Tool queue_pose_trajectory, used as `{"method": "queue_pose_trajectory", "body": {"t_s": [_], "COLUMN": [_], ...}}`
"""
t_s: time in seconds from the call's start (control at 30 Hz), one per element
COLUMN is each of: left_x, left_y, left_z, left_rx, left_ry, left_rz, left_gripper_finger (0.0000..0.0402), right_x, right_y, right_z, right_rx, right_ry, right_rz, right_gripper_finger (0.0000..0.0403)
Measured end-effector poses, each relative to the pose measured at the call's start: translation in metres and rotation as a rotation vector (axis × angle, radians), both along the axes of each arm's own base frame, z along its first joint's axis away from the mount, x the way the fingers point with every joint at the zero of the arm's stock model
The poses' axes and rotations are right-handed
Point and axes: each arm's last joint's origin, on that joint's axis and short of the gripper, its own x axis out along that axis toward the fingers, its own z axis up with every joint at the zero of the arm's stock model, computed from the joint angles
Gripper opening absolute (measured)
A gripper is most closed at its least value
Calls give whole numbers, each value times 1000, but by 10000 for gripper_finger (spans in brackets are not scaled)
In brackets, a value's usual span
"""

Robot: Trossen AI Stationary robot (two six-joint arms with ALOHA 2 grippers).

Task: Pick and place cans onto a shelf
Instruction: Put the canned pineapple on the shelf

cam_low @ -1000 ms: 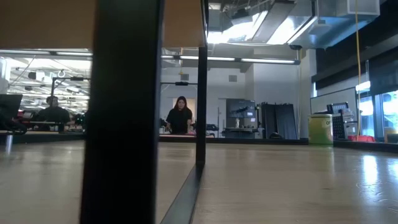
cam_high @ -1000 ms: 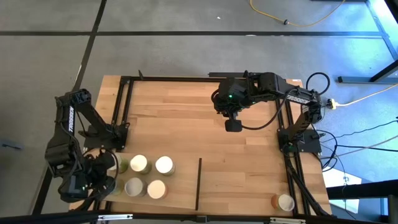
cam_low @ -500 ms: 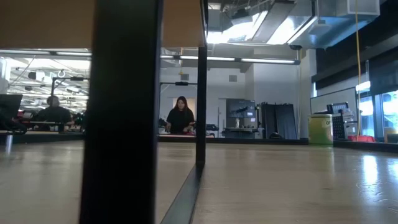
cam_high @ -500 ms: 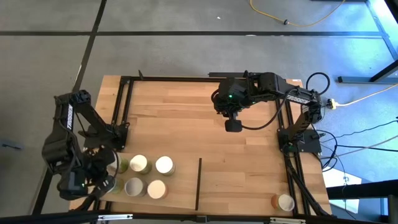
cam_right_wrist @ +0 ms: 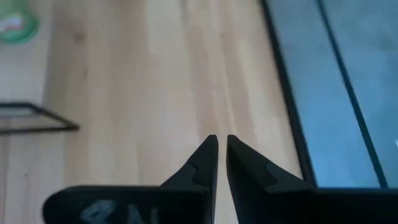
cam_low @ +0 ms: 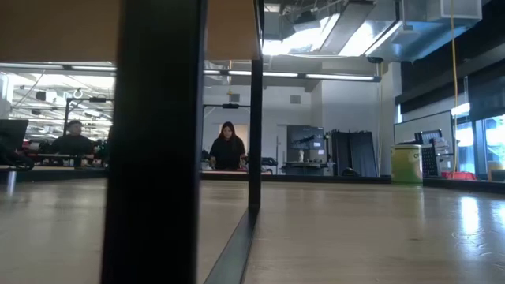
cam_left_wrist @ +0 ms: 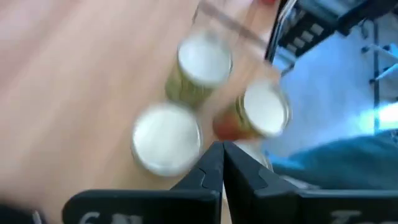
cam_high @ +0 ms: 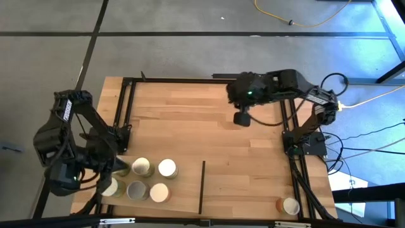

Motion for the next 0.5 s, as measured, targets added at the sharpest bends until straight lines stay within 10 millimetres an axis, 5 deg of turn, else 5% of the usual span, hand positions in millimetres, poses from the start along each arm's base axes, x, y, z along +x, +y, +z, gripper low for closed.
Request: {"method": "queue_pose_trajectory", "body": {"t_s": [0.2, 0.5], "left_x": [-5, -19], "left_y": [19, 56], "left_z": [3, -6], "left_rx": [136, 165], "left_ry": [-118, -151], "left_rz": [-61, -82], "left_gripper_finger": [0, 0], "right_x": [-36, -51], "right_y": [-3, -6], "right_z": [12, 20], "right_rx": [20, 117], "right_ry": [-14, -114], "right_rz": [-263, -440], "right_gripper_finger": [36, 36]}}
